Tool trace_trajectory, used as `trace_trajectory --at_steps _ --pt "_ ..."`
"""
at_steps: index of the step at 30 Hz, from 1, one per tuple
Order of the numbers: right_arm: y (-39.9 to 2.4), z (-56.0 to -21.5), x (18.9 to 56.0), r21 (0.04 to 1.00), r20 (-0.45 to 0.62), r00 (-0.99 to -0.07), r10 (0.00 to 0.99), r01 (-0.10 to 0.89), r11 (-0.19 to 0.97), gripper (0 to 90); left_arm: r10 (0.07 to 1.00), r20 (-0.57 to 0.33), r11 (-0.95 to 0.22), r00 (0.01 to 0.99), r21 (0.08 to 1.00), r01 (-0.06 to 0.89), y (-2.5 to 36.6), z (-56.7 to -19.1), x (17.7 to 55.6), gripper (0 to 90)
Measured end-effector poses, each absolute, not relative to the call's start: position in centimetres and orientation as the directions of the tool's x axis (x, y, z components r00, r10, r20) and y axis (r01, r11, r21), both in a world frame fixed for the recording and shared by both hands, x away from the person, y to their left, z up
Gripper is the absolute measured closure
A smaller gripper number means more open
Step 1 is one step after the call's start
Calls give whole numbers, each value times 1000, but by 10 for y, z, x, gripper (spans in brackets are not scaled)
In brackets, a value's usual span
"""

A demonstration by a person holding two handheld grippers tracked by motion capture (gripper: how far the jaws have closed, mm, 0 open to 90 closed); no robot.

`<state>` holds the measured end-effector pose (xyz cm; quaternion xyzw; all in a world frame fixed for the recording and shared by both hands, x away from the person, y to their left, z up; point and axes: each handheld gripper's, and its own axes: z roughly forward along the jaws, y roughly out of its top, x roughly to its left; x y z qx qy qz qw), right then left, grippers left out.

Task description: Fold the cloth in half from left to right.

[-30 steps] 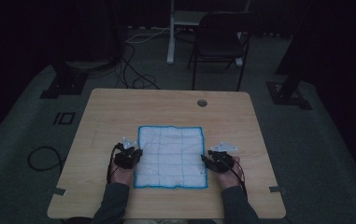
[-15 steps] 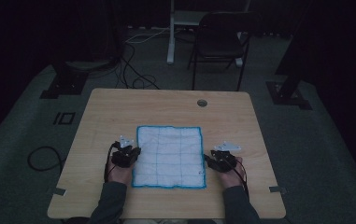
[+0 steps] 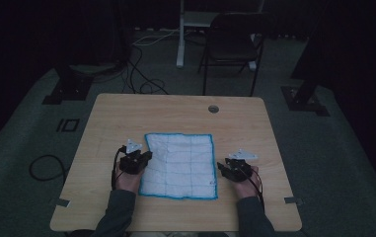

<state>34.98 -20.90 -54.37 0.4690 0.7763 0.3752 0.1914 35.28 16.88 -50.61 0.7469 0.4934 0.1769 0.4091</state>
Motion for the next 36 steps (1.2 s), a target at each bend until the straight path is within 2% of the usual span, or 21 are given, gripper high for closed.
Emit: trace_trajectory --at_steps 9,36 --pt "-206 -544 349 757 22 -494 869 576 308 567 862 -147 -179 486 807 562 157 -492 353 870" --pt "-206 -545 349 754 24 -495 869 579 309 564 804 -189 -170 563 835 523 126 -470 359 871"
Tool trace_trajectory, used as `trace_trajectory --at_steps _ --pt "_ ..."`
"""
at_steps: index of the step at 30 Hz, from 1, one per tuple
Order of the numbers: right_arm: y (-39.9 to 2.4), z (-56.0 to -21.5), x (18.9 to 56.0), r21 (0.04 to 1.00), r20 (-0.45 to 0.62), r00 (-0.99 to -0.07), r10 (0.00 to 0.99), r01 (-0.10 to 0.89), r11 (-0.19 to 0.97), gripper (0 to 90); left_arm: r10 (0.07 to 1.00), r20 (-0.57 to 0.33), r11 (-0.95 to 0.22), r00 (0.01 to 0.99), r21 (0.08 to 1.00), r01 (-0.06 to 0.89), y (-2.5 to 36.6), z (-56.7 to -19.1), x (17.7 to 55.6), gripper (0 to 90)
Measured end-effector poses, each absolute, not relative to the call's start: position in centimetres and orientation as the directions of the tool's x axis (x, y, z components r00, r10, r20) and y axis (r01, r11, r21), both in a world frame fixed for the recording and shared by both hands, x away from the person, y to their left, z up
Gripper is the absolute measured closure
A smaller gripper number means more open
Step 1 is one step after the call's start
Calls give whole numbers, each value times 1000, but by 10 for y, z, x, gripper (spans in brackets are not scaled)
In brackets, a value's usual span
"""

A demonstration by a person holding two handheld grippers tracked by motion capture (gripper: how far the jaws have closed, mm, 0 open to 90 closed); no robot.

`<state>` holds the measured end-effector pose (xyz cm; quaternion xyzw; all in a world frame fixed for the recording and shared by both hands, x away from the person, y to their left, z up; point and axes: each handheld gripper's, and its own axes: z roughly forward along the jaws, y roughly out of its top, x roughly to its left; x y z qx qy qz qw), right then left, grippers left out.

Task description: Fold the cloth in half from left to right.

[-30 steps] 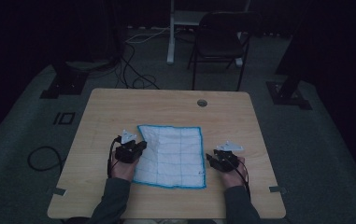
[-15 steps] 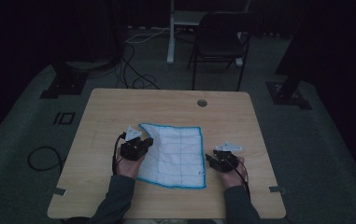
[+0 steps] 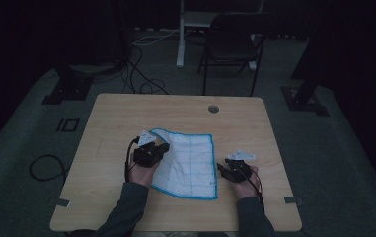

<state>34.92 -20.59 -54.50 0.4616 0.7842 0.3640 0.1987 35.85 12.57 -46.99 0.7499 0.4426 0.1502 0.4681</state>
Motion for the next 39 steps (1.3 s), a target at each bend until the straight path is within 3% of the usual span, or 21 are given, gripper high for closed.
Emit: trace_trajectory --at_steps 39 --pt "-206 -545 350 755 26 -496 868 579 308 564 731 -210 -261 650 794 550 59 -478 378 871"
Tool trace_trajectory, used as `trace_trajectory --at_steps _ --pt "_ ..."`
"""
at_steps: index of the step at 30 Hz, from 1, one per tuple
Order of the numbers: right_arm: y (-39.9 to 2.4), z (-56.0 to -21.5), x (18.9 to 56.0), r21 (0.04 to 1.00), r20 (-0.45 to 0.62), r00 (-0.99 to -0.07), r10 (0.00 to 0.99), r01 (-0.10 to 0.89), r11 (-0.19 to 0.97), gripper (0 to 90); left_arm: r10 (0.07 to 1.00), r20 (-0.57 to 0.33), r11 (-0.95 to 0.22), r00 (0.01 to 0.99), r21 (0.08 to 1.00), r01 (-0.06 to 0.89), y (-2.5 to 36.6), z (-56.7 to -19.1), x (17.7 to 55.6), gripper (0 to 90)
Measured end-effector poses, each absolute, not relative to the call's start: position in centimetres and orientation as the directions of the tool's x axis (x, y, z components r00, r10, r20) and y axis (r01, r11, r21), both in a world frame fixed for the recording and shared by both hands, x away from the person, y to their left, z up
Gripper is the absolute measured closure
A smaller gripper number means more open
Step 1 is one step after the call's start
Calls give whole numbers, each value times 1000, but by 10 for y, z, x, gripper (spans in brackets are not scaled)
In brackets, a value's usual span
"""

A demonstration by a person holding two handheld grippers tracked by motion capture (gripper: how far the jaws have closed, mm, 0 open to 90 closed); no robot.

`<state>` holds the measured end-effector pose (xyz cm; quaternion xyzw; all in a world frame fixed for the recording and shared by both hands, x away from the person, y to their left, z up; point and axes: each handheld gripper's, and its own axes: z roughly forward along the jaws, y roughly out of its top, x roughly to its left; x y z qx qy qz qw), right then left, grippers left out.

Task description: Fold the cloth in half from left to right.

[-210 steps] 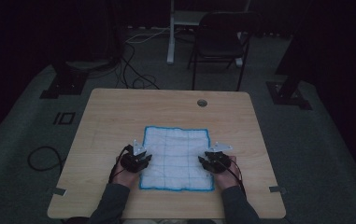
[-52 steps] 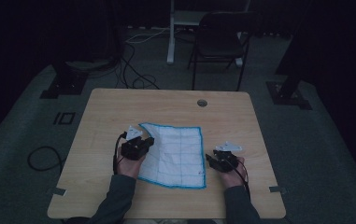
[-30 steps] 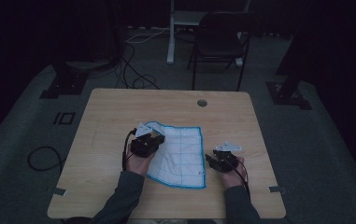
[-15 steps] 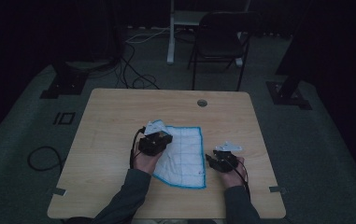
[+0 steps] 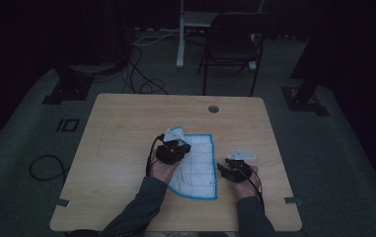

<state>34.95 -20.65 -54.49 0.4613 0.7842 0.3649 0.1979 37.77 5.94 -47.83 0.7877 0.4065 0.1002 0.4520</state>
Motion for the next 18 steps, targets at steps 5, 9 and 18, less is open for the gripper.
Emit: trace_trajectory --at_steps 5,9,18 --pt "-207 -545 349 755 27 -496 868 579 307 564 725 -204 -283 657 782 555 48 -483 381 871" --pt "-207 -545 350 755 27 -496 868 579 307 564 724 -205 -294 659 772 563 39 -488 384 871" --pt "-207 -545 349 756 27 -496 868 578 307 564 714 -192 -335 674 751 568 19 -497 388 871"
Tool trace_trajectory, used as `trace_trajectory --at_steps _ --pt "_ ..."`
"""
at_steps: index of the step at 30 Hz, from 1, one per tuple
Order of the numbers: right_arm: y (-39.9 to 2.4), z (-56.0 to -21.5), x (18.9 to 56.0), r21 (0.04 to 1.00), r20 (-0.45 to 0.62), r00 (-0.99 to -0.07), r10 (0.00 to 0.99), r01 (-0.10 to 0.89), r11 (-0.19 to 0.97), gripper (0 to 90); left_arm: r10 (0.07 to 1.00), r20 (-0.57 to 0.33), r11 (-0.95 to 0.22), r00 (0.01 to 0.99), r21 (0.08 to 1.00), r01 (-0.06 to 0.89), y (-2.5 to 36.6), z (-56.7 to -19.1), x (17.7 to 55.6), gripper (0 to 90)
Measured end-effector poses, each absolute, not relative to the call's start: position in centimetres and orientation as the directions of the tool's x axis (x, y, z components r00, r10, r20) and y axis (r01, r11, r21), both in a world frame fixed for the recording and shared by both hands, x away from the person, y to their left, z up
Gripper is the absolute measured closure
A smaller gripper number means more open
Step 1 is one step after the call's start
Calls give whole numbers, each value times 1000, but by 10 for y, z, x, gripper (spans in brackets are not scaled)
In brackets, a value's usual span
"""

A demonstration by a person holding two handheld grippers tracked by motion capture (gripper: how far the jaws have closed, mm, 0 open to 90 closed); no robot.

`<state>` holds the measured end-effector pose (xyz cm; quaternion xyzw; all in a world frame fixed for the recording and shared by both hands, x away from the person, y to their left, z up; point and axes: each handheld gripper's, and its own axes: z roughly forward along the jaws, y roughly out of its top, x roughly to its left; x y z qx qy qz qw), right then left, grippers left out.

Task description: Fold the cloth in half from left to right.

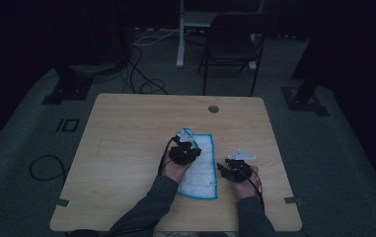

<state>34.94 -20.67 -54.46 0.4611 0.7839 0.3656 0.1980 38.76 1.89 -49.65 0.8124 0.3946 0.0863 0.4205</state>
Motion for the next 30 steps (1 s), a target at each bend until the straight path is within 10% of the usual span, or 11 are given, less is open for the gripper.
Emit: trace_trajectory --at_steps 30 --pt "-205 -545 349 756 25 -498 867 576 310 564 673 -180 -314 717 809 498 73 -477 344 708"
